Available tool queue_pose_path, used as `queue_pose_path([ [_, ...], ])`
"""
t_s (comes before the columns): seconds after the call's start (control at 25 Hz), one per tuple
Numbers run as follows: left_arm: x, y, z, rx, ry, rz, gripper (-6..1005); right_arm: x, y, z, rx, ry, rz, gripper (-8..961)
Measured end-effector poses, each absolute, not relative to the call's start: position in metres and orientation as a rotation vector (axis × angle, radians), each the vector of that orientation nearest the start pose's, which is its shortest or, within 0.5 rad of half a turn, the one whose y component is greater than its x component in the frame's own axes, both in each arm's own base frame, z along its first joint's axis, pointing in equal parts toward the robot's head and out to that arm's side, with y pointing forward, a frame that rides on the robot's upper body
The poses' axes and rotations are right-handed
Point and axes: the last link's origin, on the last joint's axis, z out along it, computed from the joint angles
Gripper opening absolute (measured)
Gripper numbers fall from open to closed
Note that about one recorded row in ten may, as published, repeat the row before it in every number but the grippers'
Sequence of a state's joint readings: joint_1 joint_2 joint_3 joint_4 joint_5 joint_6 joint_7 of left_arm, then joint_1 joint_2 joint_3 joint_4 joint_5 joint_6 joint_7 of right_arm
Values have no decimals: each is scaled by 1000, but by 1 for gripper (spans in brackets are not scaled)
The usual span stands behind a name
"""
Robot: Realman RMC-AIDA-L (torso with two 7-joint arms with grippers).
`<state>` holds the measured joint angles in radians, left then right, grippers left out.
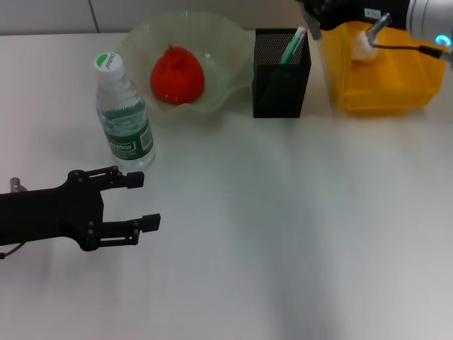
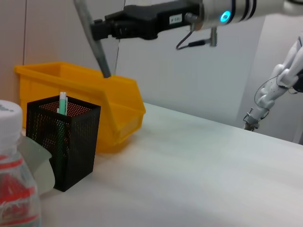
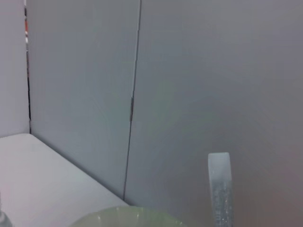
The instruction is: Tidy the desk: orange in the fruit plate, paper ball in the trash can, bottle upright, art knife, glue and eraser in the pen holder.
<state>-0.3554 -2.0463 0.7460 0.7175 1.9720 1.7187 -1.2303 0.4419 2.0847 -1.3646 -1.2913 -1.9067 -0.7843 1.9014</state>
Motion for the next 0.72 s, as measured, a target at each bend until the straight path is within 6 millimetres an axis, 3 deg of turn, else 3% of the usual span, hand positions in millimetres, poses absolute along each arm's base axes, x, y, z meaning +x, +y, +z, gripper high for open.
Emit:
queue_pose_path([
  [0.24, -295, 275, 13, -2802, -493, -689, 801, 168, 416, 3, -2311, 323, 589, 128],
  [0.72, -295, 277, 11, -2797, -516, -675, 801, 185, 428, -19, -2304, 336, 497, 185],
])
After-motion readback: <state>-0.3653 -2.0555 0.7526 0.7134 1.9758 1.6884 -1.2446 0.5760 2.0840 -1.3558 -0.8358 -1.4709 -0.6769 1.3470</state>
